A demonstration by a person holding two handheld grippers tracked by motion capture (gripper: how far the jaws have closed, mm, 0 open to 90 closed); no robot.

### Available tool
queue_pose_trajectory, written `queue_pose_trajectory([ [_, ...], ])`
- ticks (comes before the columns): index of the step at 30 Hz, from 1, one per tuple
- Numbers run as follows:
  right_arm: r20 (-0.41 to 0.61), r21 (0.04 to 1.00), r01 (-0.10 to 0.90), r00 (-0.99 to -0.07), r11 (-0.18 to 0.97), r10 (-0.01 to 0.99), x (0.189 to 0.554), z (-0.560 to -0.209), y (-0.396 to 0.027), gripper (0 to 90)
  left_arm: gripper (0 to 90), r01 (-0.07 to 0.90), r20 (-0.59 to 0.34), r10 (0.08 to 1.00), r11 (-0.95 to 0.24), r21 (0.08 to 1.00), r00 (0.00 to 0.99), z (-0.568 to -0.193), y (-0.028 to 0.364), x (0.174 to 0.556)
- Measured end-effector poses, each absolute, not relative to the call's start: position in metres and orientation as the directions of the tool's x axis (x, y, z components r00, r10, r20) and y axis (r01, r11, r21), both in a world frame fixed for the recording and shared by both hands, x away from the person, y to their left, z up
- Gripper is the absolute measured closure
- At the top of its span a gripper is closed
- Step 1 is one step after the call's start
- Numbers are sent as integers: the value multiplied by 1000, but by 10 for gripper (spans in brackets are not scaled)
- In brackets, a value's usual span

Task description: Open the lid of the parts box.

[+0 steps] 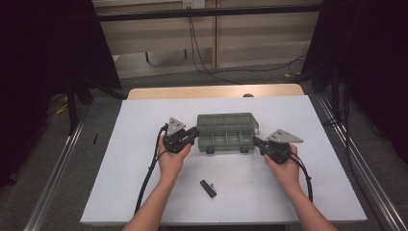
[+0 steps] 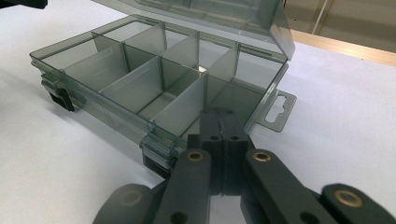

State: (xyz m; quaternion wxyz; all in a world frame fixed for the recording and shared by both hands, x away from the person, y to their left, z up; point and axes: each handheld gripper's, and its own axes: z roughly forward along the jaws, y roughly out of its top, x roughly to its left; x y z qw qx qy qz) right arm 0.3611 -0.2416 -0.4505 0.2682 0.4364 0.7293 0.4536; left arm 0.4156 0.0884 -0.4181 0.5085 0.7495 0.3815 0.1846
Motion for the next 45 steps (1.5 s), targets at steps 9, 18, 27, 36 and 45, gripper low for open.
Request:
queue_pose_trajectory([
  [9, -2, 898, 386, -477, 212, 879, 361, -451, -242, 900, 801, 388, -120, 764, -179, 904, 634, -415, 88, 421],
  [18, -4, 899, 384, -476, 211, 879, 360, -451, -241, 900, 801, 392, -133, 768, -163, 905, 627, -410, 87, 426],
  [27, -5, 899, 382, -476, 212, 879, 360, -451, -241, 900, 801, 393, -139, 768, -157, 906, 625, -410, 87, 428],
  [36, -6, 899, 383, -476, 213, 880, 360, -451, -241, 900, 802, 391, -139, 774, -150, 908, 618, -407, 86, 432],
  [45, -8, 899, 382, -477, 215, 879, 360, -451, -241, 900, 804, 386, -131, 781, -149, 911, 610, -404, 84, 438],
])
